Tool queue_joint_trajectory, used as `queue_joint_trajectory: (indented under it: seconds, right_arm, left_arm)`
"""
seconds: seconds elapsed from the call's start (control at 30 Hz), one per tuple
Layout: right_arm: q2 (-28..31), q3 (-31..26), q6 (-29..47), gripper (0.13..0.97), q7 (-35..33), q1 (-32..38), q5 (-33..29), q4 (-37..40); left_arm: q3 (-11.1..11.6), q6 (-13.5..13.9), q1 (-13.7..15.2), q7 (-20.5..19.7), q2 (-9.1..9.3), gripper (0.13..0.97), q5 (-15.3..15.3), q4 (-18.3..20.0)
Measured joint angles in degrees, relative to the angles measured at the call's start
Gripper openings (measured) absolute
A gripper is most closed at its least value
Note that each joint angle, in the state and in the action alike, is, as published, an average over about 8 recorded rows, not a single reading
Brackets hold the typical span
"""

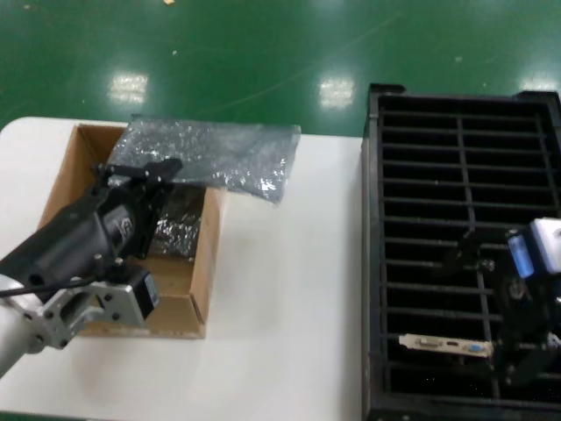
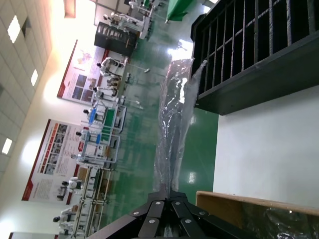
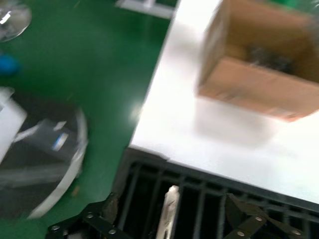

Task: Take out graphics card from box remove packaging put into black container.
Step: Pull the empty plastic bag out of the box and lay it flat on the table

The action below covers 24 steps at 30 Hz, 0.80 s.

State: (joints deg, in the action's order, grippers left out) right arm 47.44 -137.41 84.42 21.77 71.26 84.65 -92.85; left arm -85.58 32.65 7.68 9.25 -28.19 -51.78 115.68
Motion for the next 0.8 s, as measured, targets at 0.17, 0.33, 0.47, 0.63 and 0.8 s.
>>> queue_joint_trajectory:
  seconds: [0.17,0.33,0.47,0.63,0.8]
  right_arm:
    - [7.4,10.2,-10.4,0.735,-3.8,-11.5,8.9,-1.2]
    - [14.2,18.6,-21.2,0.82,-11.1,-24.2,20.3,0.3]
    - [16.1,26.7,-24.5,0.873,-17.6,-33.6,28.8,3.3]
    - [13.5,37.4,-18.9,0.926,-23.8,-40.6,37.7,10.8]
    - [10.1,43.7,-9.4,0.936,-27.5,-41.4,42.9,20.2]
  left_arm:
    - [0.0,0.0,0.0,0.0,0.0,0.14,0.0,0.0]
    - [0.0,0.0,0.0,0.0,0.0,0.14,0.0,0.0]
    - [0.0,0.0,0.0,0.0,0.0,0.14,0.0,0.0]
    - [0.0,0.0,0.0,0.0,0.0,0.14,0.0,0.0]
    - [0.0,0.0,0.0,0.0,0.0,0.14,0.0,0.0]
